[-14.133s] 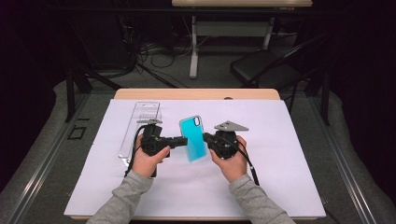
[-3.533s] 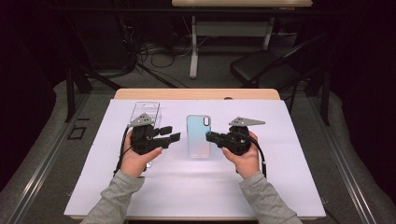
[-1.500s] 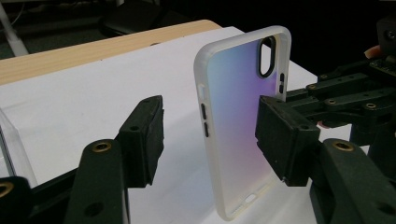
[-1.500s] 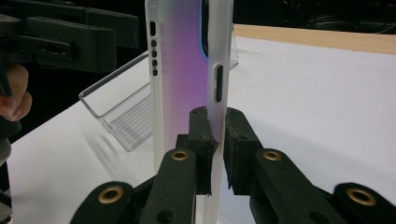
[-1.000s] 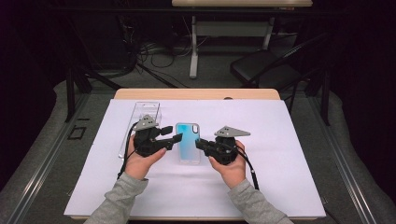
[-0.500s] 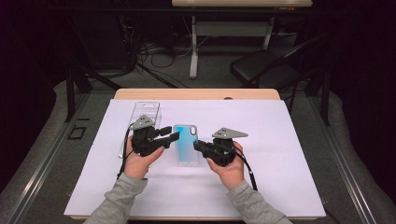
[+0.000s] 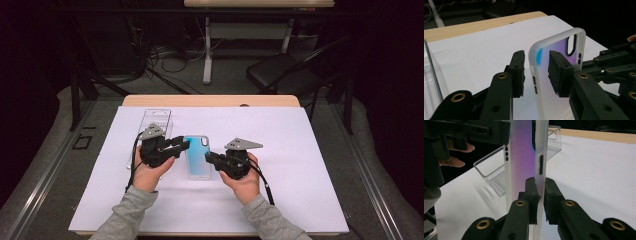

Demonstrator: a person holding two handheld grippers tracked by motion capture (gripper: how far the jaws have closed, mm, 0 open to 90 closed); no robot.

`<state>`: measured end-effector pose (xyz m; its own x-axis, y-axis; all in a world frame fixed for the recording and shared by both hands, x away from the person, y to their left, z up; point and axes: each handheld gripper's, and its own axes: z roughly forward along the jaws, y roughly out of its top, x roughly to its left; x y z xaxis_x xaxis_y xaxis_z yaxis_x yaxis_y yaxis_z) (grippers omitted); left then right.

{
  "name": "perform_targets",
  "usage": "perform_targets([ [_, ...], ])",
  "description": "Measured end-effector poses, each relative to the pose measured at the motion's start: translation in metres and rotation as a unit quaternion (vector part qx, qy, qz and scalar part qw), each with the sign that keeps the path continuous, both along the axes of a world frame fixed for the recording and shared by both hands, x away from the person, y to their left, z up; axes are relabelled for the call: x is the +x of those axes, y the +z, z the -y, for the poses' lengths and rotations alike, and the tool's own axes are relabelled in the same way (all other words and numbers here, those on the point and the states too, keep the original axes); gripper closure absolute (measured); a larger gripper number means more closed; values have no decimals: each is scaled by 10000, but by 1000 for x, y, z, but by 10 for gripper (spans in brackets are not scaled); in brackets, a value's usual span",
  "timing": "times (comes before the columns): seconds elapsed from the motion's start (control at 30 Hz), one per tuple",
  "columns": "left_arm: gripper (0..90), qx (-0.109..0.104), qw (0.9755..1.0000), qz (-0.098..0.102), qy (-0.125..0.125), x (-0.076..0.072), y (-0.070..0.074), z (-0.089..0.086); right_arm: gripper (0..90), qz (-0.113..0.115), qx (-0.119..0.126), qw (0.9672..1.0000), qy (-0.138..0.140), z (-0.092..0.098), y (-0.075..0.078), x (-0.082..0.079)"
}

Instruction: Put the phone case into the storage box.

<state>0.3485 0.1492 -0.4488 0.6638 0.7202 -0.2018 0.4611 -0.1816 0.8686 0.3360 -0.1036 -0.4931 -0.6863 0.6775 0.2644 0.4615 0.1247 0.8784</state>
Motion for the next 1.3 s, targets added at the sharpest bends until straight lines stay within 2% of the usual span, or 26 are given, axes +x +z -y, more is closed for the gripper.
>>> perform_targets([
  [0.67, 746, 92, 9997, 155, 156, -3, 1, 0, 828, 10, 33, 10000, 9, -4, -2, -3],
  [0.9, 797, 97, 9997, 150, 168, -3, 1, -1, 828, 15, 42, 10000, -34, -4, -2, -3],
  [1.3, 819, 85, 9997, 117, 221, -4, 1, -1, 828, 35, 75, 10000, -53, -5, -3, -3],
])
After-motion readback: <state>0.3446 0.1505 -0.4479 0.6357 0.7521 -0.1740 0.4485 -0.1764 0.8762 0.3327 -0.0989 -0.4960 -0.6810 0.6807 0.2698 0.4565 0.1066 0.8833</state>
